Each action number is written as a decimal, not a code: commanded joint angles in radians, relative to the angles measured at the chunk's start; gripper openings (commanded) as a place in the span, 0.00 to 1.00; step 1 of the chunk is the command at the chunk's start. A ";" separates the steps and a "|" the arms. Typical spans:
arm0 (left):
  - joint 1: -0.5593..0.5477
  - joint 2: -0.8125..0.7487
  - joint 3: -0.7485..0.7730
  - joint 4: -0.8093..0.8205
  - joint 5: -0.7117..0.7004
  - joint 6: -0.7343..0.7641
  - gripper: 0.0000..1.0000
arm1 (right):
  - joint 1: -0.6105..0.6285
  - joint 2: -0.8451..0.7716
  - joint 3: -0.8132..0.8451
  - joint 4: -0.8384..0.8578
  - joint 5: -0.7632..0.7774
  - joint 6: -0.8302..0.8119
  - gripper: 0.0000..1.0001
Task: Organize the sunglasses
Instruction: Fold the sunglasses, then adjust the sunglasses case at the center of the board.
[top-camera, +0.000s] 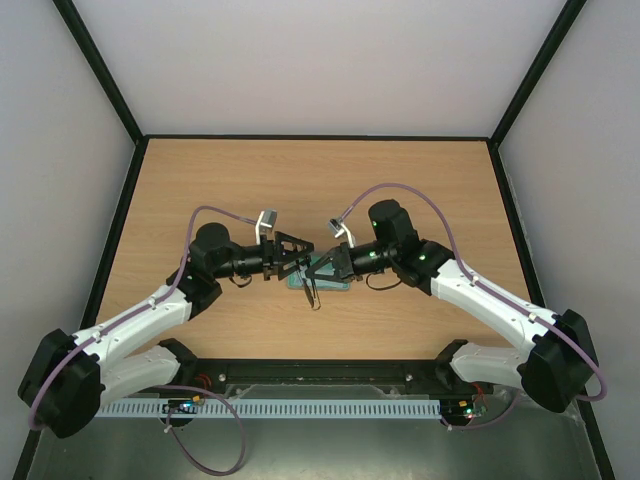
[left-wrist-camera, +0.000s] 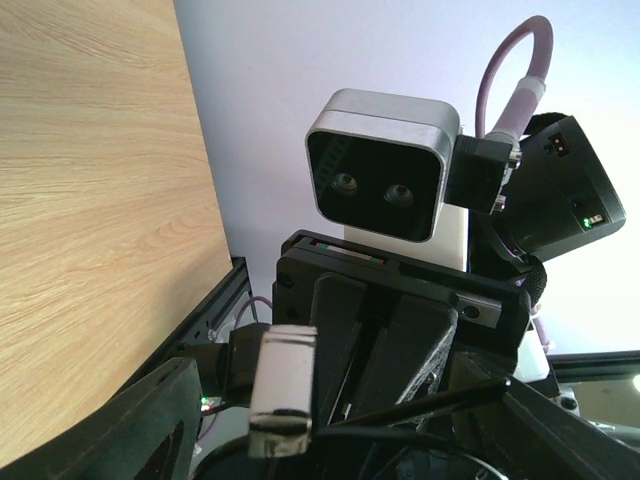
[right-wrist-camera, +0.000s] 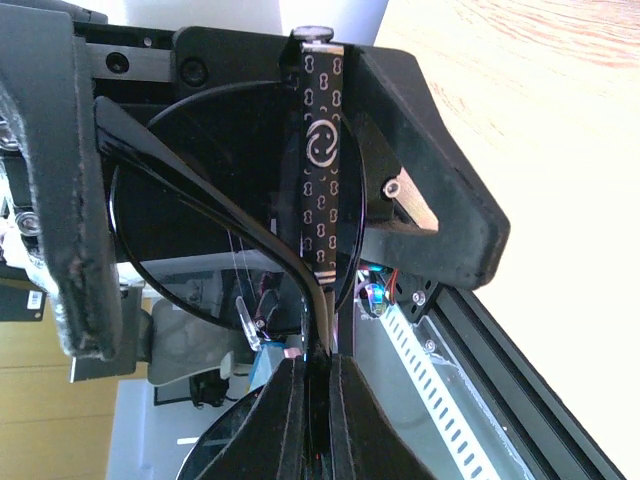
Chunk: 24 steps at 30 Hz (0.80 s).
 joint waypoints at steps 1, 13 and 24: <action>0.006 0.002 -0.007 0.009 0.009 0.005 0.73 | 0.006 -0.012 -0.007 0.057 0.006 0.010 0.01; 0.244 -0.179 0.105 -0.512 -0.039 0.159 0.81 | -0.003 -0.016 0.053 -0.240 0.284 -0.166 0.01; 0.143 -0.341 -0.176 -0.719 -0.155 0.132 0.85 | -0.041 0.025 0.337 -0.572 0.707 -0.298 0.01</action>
